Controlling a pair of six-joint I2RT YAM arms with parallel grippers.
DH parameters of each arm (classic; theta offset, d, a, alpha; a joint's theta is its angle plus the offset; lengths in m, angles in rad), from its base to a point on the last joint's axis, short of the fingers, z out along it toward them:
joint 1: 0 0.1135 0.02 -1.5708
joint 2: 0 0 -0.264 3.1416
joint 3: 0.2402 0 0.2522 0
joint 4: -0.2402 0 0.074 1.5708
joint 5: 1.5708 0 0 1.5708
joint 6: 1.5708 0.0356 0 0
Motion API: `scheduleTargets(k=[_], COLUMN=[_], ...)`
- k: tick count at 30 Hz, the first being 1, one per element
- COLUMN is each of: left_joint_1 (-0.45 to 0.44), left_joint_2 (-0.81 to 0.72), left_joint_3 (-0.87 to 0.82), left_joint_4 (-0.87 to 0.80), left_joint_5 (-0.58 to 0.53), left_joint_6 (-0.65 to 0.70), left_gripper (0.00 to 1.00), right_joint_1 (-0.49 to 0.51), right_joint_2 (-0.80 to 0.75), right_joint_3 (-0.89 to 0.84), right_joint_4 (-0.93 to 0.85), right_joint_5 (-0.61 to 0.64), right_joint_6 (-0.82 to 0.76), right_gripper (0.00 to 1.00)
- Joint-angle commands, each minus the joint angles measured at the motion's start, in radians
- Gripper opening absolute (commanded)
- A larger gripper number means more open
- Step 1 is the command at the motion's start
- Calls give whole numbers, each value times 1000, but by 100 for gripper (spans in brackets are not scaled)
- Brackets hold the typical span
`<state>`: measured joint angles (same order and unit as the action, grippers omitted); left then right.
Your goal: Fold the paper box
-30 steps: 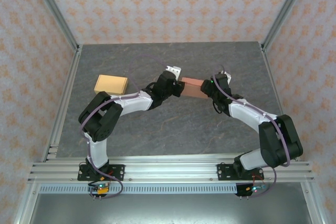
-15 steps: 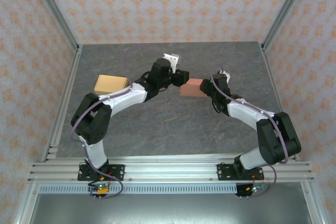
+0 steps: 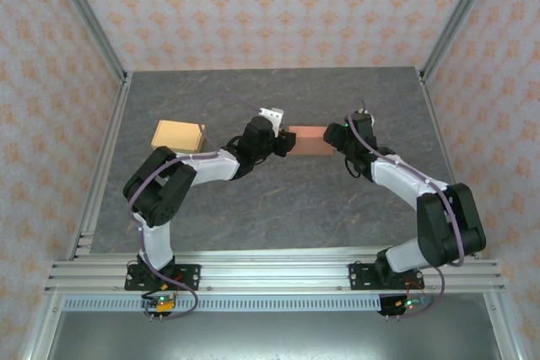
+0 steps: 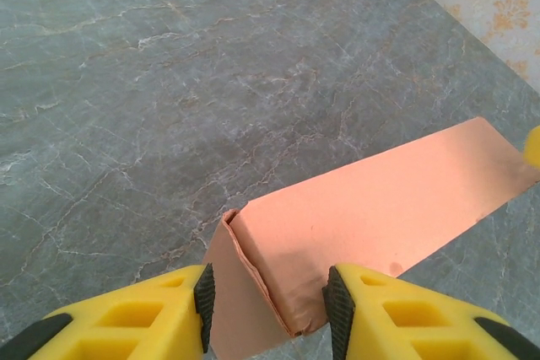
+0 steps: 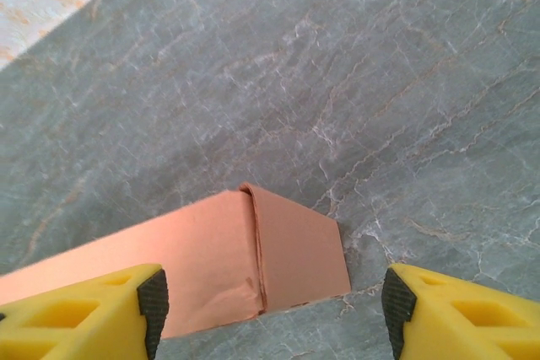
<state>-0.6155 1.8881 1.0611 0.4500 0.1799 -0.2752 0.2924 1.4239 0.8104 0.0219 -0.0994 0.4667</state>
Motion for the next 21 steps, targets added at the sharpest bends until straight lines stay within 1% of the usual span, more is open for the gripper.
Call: scheduleTargets(k=[1, 3, 5, 7, 9, 12, 14, 16, 21], left_joint_1=[-1, 0, -1, -1, -1, -1, -1, -1, -1], left_joint_2=[58, 62, 67, 71, 76, 83, 80, 77, 58], left_joint_3=[-48, -32, -18, -11, -3, 9, 2, -3, -40], left_joint_4=[-115, -129, -141, -143, -146, -152, -146, -143, -122], left_joint_5=[-69, -65, -59, -66, -64, -56, -65, -68, -83], left_joint_6=[34, 34, 39, 41, 37, 34, 36, 40, 73], left_gripper=[42, 41, 41, 41, 41, 41, 41, 41, 41], right_joint_1=[-26, -36, -38, -38, -39, -47, -53, -56, -59], right_joint_2=[-63, -59, -35, 2, 34, 75, 52, -14, -144], right_joint_3=[60, 57, 39, -22, -103, -106, -102, -83, 11], right_joint_4=[-11, 9, 23, 57, 144, 95, 76, 51, -45], right_joint_5=[-69, -89, -82, -36, -4, 9, 7, 7, 31], right_joint_6=[-11, -27, -36, -34, -41, -17, 9, 17, 25], right_gripper=[71, 71, 71, 71, 71, 70, 70, 71, 75])
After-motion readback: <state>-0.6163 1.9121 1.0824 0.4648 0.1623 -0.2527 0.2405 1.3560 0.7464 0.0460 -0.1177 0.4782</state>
